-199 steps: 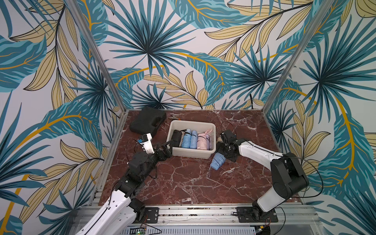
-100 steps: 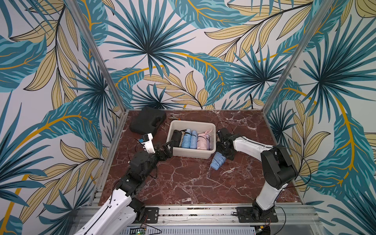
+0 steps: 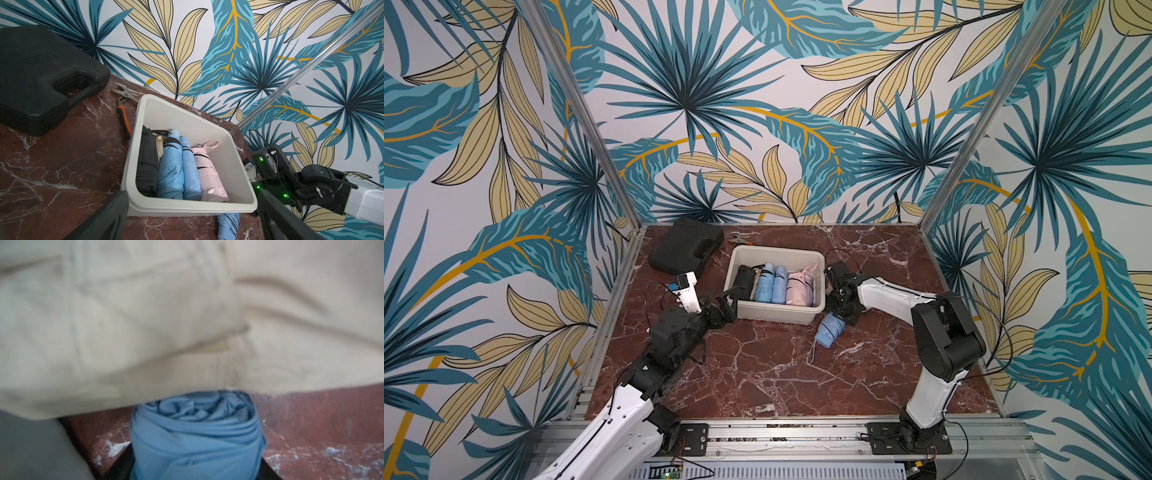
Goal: Put the umbrella into the storage box
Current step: Pick up the umbrella from the center of the board.
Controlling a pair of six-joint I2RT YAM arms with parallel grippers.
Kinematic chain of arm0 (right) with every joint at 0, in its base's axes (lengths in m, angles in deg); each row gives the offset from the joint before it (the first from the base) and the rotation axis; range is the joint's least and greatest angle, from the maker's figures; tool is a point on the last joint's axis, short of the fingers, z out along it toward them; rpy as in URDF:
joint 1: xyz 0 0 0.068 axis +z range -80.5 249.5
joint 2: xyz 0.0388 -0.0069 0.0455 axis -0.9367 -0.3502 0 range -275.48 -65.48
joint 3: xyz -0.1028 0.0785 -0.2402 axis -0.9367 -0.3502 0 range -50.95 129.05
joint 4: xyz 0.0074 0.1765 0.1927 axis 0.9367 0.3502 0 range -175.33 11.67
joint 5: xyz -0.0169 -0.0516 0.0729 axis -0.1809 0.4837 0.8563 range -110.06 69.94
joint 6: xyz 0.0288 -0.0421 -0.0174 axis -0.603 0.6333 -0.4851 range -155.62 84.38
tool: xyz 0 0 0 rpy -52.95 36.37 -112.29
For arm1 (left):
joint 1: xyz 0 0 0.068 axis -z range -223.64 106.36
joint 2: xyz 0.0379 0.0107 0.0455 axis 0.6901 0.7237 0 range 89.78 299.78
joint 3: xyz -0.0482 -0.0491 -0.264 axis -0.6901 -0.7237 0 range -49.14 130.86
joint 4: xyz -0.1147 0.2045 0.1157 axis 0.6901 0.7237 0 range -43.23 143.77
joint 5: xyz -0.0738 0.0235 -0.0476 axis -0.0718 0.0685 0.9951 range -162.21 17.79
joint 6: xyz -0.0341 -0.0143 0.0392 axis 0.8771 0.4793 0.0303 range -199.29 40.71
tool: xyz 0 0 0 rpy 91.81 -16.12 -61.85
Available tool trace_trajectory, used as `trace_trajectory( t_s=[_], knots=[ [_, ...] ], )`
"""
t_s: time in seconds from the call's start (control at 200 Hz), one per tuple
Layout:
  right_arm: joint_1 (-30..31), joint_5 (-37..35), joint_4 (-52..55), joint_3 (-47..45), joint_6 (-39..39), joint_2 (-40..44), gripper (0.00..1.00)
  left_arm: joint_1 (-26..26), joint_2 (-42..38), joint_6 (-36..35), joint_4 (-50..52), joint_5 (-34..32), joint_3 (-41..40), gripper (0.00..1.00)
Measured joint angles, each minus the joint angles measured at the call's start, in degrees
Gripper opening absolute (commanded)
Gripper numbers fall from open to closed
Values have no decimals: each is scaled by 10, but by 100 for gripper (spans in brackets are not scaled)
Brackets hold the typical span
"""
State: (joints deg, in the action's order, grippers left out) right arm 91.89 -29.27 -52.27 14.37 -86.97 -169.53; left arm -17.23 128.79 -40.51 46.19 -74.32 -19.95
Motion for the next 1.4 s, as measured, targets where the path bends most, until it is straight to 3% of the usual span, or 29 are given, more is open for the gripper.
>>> trace_trajectory(
  t_s=[0.175,0.441,0.816,1.082,1.402],
  knots=[
    [-2,1,4,-44,-5,61,54,0,0,-3,0,0,0,100],
    [-3,0,37,-93,-18,225,54,0,0,-10,-24,12,0,100],
    [-5,10,136,-35,14,402,49,0,5,-36,-113,58,-1,100],
    [-5,60,119,32,1,409,48,11,12,-38,-154,80,-9,100],
    [38,110,-2,59,-71,320,47,87,61,-64,-193,79,-9,100]
  ],
)
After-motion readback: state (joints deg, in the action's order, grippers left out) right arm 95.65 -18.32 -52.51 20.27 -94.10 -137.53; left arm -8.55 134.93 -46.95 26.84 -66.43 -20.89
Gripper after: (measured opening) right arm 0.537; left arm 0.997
